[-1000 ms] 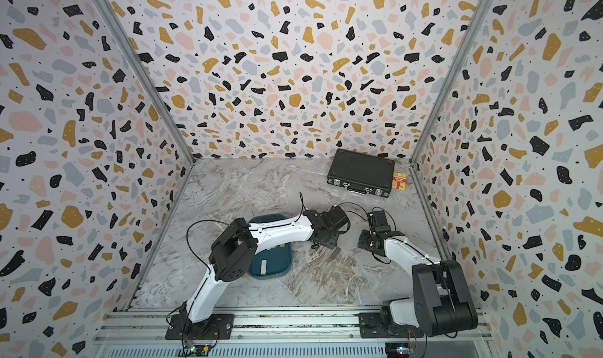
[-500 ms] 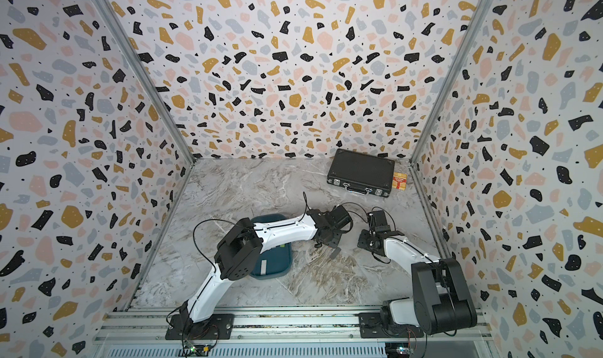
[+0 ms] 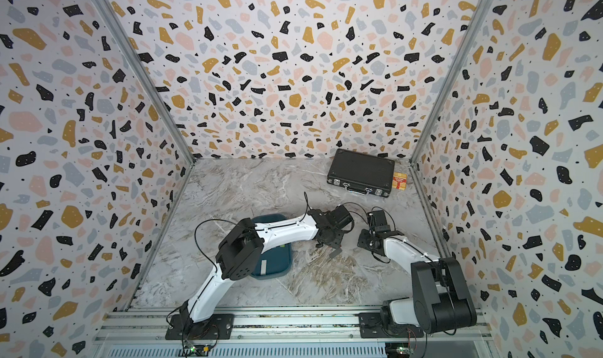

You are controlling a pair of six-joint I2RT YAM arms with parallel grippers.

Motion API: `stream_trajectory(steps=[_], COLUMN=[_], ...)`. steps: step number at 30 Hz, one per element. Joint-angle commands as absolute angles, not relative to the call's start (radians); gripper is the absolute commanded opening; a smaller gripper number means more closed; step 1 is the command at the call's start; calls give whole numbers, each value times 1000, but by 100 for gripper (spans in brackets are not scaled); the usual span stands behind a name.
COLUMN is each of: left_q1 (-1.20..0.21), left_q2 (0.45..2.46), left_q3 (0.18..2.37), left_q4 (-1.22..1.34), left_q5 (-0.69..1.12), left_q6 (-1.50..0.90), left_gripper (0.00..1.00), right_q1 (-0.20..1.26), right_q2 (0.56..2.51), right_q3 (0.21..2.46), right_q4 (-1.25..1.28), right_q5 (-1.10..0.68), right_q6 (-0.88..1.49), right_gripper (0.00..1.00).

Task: Put the usb flash drive into the storage box
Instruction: Adjust the USB flash at the center of the board, then pick up the USB flash from the center of the board.

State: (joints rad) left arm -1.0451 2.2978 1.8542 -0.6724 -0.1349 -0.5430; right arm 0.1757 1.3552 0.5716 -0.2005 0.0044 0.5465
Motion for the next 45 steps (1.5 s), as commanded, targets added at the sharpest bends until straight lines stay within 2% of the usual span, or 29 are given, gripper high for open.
stream_trajectory(steps=[1,15,26,35,45], left_q1=[-1064,-1045,-1045,-1045,-1040], left_q2=[2318,2212,2250,2272,2321], left_q3=[1874,1780,1782,1771,1834], left_q4=[-675,-644,-647,-694,-730], left_q5=[-114,-156,-106,-147,-161], left_q6=[-515,-523,-529,-538,-515], left_gripper=[53,55,52,46,46], right_q1=[176,176,176,176,177], right_q2=[1376,1393,1402,1404,1407], right_q3=[578,584,589,589,591], right_q4=[-217,-213,-215,-213,-213], right_q5=[-9,-26,-31,-35,-38], right_q6=[549,548,546,546,546], right_gripper=[51,51,51,51,51])
